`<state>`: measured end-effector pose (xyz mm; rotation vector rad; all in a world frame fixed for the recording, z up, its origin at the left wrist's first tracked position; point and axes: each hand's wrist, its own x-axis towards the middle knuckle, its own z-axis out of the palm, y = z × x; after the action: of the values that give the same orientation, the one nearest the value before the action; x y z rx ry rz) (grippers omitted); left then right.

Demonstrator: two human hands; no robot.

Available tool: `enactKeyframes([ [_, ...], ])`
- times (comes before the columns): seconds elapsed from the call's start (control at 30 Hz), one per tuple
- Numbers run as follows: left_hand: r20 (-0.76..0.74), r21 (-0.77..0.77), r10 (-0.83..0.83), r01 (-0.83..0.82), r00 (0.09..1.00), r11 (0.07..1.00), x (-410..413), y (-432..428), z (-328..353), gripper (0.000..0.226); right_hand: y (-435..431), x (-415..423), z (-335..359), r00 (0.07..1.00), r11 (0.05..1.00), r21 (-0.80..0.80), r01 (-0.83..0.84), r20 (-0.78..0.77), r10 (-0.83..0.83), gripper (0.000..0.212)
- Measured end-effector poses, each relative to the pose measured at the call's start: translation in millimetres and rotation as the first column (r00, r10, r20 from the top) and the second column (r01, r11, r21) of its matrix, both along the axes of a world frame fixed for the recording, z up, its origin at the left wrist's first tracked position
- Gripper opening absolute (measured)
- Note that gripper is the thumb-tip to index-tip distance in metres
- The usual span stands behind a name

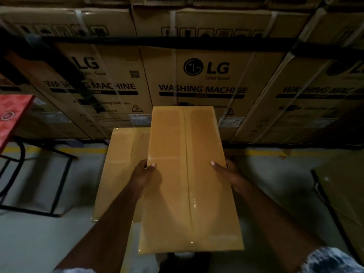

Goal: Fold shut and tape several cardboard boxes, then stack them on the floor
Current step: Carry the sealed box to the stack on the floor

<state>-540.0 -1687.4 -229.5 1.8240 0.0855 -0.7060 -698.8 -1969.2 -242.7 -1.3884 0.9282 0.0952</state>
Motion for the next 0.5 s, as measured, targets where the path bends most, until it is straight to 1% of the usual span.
enactKeyframes([
  [0.03, 0.000, 0.022, -0.001, 0.001, 1.000, 1.000, 4.4, -1.3, -8.9, 0.018, -2.3, 4.2, -8.6, 0.999, 1.000, -0.020, -0.012, -0.030, 0.011, 0.077],
  [0.07, 0.002, 0.041, -0.008, 0.008, 1.000, 0.999, 8.7, -3.0, -17.7, 0.015, -5.7, 8.3, -19.6, 0.998, 0.999, -0.038, -0.024, -0.060, 0.022, 0.080],
  [0.13, 0.010, 0.089, -0.013, 0.012, 1.000, 0.996, 16.2, -6.4, -38.7, 0.013, -12.1, 16.1, -43.5, 0.994, 0.997, -0.063, -0.043, -0.101, 0.036, 0.070],
  [0.17, 0.013, 0.123, -0.010, 0.009, 1.000, 0.992, 20.8, -7.9, -51.4, 0.017, -14.5, 20.0, -55.1, 0.993, 0.995, -0.083, -0.050, -0.116, 0.040, 0.068],
  [0.23, 0.002, 0.173, -0.005, 0.005, 1.000, 0.985, 30.2, -10.1, -76.8, 0.023, -18.4, 27.7, -79.9, 0.989, 0.993, -0.106, -0.060, -0.141, 0.044, 0.078],
  [0.27, 0.000, 0.194, -0.004, 0.003, 1.000, 0.981, 34.5, -12.0, -89.3, 0.023, -18.0, 32.4, -86.1, 0.987, 0.991, -0.118, -0.063, -0.153, 0.045, 0.074],
  [0.33, 0.003, 0.239, 0.010, -0.010, 1.000, 0.971, 42.3, -16.4, -109.8, 0.022, -17.5, 41.4, -98.4, 0.981, 0.989, -0.128, -0.074, -0.185, 0.049, 0.053],
  [0.4, 0.003, 0.267, 0.031, -0.031, 1.000, 0.963, 47.7, -20.2, -125.5, 0.019, -18.5, 49.4, -109.2, 0.974, 0.987, -0.133, -0.085, -0.219, 0.055, 0.047],
  [0.47, -0.005, 0.292, 0.030, -0.027, 1.000, 0.956, 54.7, -25.1, -138.8, 0.019, -18.5, 57.0, -129.1, 0.966, 0.987, -0.127, -0.098, -0.249, 0.064, 0.055],
  [0.5, -0.002, 0.310, 0.012, -0.011, 1.000, 0.951, 58.3, -26.8, -145.5, 0.019, -18.4, 59.3, -139.9, 0.966, 0.986, -0.129, -0.103, -0.249, 0.068, 0.065],
])
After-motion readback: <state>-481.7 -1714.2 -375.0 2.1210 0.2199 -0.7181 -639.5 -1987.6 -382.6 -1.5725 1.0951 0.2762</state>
